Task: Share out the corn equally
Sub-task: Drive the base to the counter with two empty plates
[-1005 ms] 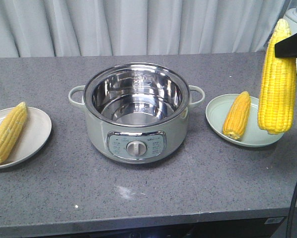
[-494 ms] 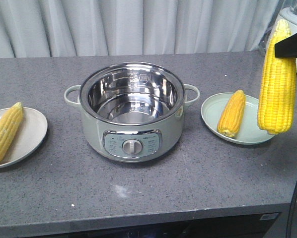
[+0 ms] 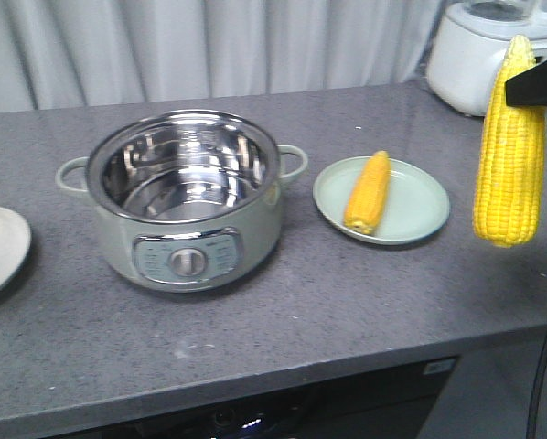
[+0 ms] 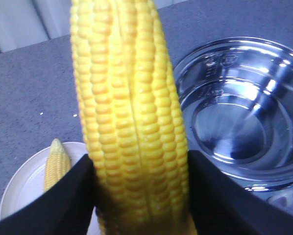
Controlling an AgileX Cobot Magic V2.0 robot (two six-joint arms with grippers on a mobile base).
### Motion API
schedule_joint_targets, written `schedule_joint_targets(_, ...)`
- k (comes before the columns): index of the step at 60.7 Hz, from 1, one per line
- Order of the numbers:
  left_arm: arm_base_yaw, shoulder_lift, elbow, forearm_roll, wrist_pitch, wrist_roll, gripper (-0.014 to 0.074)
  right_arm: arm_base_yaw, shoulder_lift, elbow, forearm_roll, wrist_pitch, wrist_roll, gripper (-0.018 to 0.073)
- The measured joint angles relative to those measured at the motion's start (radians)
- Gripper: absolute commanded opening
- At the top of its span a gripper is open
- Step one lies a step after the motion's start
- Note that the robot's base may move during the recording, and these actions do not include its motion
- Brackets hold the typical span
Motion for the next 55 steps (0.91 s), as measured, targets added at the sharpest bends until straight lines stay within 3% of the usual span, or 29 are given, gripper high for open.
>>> schedule_joint_targets(55, 0.000, 0.000, 0.000, 0.000, 0.000, 0.000, 0.0149, 0.000, 0.000, 0.000, 0.000, 0.000, 0.000, 0.0116)
